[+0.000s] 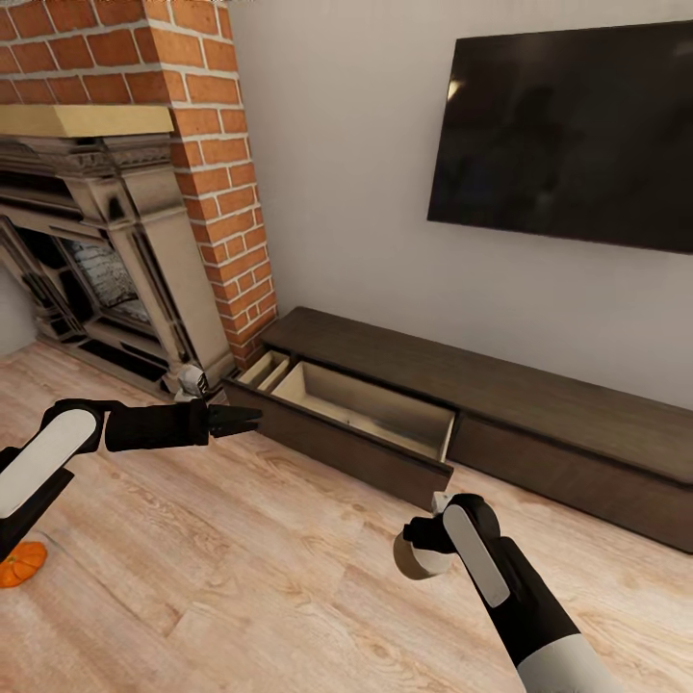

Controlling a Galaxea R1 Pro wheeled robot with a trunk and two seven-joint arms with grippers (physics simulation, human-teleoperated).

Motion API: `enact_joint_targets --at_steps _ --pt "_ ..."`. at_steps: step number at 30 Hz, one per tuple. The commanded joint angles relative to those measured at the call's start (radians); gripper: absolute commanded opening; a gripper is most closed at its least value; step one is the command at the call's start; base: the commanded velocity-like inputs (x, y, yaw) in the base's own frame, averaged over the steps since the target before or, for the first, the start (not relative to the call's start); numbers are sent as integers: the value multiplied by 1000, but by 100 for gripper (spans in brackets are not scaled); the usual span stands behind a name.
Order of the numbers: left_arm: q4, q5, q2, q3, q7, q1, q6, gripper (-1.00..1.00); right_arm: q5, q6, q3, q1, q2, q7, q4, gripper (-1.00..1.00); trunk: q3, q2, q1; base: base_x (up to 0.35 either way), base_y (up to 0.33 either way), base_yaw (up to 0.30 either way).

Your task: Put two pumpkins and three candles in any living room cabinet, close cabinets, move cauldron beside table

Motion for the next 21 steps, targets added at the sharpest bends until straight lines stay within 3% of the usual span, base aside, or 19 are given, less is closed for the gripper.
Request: enact_joint_targets --at_steps 1,9,21 --pt "1 -7 1 -2 -9 -1 0 100 -12 2 1 -3 0 -12 0 -100 2 7 -4 0 0 0" --pt "0 -7 1 -1 -10 -1 0 100 -12 4 1 -7 -1 -12 -1 -100 27 63 -35 0 0 0" --pt "-5 -7 1 -1 -15 -1 0 100 -14 4 1 -8 -1 -12 -1 -100 27 63 -35 23 0 0"
